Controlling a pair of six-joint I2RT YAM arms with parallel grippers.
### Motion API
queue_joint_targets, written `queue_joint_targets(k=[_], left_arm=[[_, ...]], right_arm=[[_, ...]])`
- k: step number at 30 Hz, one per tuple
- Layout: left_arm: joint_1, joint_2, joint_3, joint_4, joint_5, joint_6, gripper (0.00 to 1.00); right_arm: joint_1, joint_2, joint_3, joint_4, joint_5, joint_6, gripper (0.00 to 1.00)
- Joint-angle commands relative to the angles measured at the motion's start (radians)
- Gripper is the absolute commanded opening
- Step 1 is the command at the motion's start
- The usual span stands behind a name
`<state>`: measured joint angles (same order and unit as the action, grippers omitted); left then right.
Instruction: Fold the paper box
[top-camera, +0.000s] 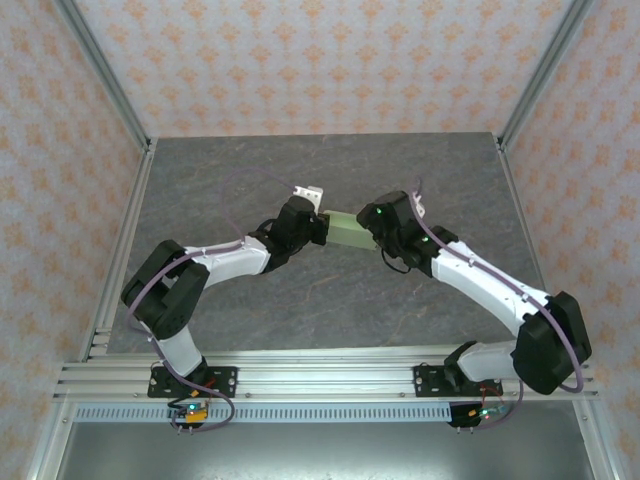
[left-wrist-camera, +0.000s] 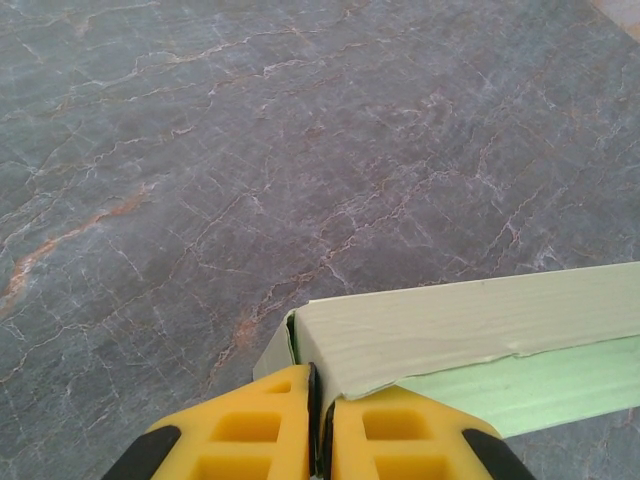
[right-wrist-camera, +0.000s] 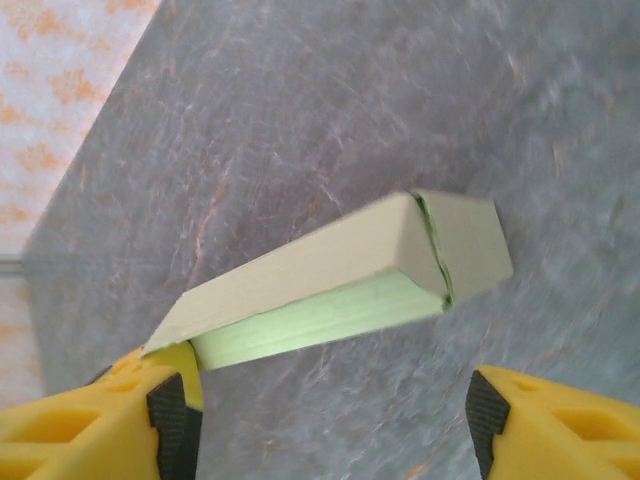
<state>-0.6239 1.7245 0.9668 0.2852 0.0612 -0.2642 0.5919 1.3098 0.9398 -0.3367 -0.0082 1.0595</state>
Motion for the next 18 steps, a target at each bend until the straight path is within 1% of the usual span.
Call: queue_joint_targets(k=[1,2,5,7,9,10,15,17,18], left_arm=[[-0.013,0.044,-0.010,-0.073,-0.011,-0.019,0.12],[-0.013,0.046,-0.008,-0.071,-0.007,-0.022,0.12],[-0.013,0.049,0.003,-0.077,-0.007,-0.033,0.12],[-0.013,0.048,0.007,-0.078,0.003,-0.038,0.12],[-0.013,0.047,0.008,-0.077,0.027,-0.035,0.13],[-0.013,0.047,0.009,-0.079,0.031,-0.035,0.13],[-0.013,0.061,0.029,-0.101,0.012,-0.056,0.13],[-0.013,0.067,0.035,-0.100,0.016,-0.065,0.13],[-0.013,0.070,0.039,-0.100,0.020,-0.066,0.13]], right_arm=[[-0.032,0.007,-0.087,0.037,-0.075,0.417,0.81],[-0.037,0.019,-0.110,0.111,-0.094,0.476,0.83],[-0.041,0.076,-0.127,0.238,-0.127,0.601,0.84],[-0.055,0.118,-0.143,0.323,-0.182,0.680,0.81],[-0.066,0.150,-0.163,0.418,-0.208,0.724,0.79],[-0.073,0.159,-0.164,0.435,-0.226,0.732,0.79],[-0.082,0.125,-0.156,0.424,-0.283,0.749,0.79],[-0.087,0.077,-0.137,0.332,-0.293,0.733,0.79],[-0.086,0.040,-0.119,0.231,-0.257,0.723,0.80]])
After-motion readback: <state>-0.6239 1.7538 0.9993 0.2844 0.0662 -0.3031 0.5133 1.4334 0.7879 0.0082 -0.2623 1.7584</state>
